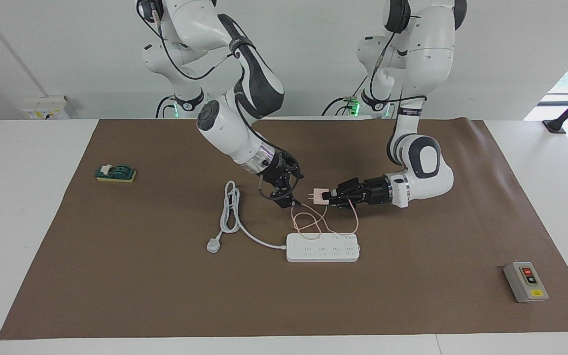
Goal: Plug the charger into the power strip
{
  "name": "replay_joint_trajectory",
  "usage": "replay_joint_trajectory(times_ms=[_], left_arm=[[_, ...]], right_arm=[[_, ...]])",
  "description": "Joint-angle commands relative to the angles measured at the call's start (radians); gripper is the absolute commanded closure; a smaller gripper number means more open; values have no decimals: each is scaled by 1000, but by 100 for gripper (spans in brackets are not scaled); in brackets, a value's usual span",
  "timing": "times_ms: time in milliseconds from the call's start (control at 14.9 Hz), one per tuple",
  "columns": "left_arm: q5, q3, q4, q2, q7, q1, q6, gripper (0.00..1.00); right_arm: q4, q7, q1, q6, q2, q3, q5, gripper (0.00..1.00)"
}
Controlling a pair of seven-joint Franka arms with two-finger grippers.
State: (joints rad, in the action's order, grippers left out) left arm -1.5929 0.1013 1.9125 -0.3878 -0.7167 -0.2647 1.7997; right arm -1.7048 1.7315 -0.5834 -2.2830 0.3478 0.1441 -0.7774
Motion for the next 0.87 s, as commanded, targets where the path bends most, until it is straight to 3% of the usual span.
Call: replay_joint_trajectory(times_ms=[0,268,469,804], left_arm=[[216,9,-19,143,243,1,75,100],[567,29,-120,245,587,22,9,100],[804,32,-318,238,784,71,-188,100],[1103,44,-469,231,881,71,-376,100]], right_arm=[[-26,-105,59,75,-62,-6,87,0],[-26,-372,160,304,-130,-6,300,0],[-22,-605,240,457,-187,-6,443,0],[-21,-1002,394,603,-283,-21,612,0]])
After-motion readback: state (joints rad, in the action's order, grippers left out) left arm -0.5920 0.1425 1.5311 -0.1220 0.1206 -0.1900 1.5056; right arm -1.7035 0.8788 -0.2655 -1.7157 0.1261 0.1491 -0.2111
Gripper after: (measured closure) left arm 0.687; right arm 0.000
